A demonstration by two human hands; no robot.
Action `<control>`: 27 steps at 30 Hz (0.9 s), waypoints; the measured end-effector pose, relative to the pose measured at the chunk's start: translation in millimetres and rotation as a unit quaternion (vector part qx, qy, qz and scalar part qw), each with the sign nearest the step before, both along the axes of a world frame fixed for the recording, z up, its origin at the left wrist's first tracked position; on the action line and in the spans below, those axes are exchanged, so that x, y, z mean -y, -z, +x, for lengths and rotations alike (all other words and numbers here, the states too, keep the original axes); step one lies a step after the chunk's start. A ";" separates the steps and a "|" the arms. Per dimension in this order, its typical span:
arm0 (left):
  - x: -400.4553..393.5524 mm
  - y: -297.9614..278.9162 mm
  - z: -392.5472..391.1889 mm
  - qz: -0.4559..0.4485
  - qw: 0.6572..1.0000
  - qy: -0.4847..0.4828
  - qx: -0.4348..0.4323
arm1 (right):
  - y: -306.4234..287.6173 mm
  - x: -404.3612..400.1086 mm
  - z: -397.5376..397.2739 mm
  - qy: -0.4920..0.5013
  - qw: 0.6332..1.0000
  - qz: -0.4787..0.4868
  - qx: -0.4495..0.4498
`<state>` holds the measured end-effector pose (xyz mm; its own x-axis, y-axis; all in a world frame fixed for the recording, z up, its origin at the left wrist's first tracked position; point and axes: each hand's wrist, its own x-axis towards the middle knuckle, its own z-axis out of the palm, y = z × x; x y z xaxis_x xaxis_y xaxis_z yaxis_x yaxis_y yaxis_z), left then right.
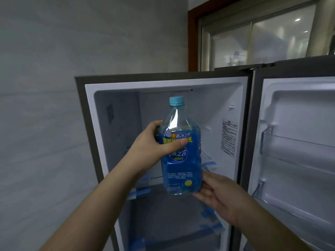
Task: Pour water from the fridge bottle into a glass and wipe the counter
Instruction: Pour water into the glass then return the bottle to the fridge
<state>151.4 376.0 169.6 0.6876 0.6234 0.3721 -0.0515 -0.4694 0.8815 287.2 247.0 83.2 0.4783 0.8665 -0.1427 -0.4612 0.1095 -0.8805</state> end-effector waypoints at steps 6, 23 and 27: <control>-17.3 19.2 47.1 -0.018 0.998 -0.044 0.028 | 16.5 -34.4 55.2 -0.034 0.999 0.015 -0.001; -133.4 86.1 96.5 -0.019 0.996 -0.080 0.026 | 74.4 -163.2 107.1 -0.018 0.999 0.010 0.041; -156.2 87.6 105.6 -0.011 0.996 -0.090 0.019 | 76.6 -192.7 114.7 0.003 0.998 0.001 0.055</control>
<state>257.0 532.2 82.0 0.5488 0.7443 0.3807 -0.0019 -0.4542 0.8909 401.9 439.6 6.6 0.4970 0.8634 -0.0865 -0.3604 0.1147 -0.9257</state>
